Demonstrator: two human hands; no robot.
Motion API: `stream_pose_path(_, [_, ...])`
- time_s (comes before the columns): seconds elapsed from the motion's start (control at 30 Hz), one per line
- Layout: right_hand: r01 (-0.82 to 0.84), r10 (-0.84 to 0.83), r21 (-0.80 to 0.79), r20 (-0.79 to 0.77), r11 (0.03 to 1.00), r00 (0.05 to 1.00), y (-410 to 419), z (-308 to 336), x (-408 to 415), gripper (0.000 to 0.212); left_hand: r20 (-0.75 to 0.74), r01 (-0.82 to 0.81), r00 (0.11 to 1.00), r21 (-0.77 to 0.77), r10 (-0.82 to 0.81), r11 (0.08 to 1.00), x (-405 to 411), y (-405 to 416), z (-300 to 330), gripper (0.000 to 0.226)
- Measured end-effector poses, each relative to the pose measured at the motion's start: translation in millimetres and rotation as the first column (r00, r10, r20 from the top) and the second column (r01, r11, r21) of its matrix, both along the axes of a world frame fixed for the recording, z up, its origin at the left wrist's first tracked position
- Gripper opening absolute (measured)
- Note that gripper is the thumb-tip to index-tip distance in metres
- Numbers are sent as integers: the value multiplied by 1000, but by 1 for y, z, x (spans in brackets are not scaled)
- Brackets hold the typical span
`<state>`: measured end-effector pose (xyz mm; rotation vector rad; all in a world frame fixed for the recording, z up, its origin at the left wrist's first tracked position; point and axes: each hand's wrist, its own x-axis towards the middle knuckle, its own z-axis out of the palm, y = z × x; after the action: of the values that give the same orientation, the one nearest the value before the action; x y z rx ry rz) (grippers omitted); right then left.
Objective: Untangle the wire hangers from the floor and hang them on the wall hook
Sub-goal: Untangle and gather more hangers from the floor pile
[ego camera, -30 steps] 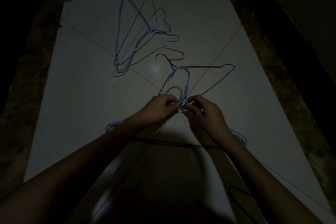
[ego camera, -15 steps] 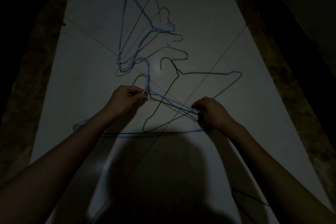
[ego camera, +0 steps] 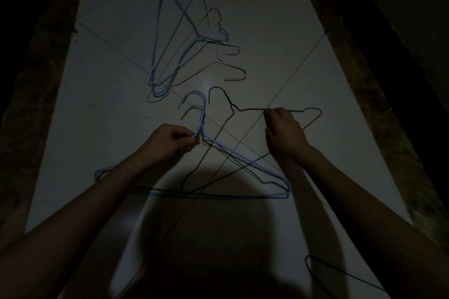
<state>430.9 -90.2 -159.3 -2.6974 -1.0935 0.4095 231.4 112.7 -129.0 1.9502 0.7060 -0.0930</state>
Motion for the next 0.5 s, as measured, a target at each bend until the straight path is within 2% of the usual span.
stream_pose_path(0.1, [30,-33,44,80,999,996,6,4,4,49,-14,-1,1000,-7,1,1000,-1,1,0,11])
stream_pose_path(0.2, [-43,48,-46,99,998,994,13,6,13,48,-23,12,1000,-19,-12,1000,-1,2,1,16])
stream_pose_path(0.3, [-6,11,-108,43,994,999,18,6,15,38,-35,8,999,-22,-9,1000,0,1,2,18])
stream_pose_path(0.4, [8,5,-172,78,985,997,16,6,14,29,-32,-9,999,-19,9,1000,0,1,2,18])
stream_pose_path(0.43, [-11,27,-170,94,985,995,14,6,13,23,-30,-11,1000,-16,10,1000,-1,0,1,18])
stream_pose_path(0.5, [-34,38,-61,57,998,998,9,9,10,15,-21,-7,1000,-9,7,1000,-2,-1,1,17])
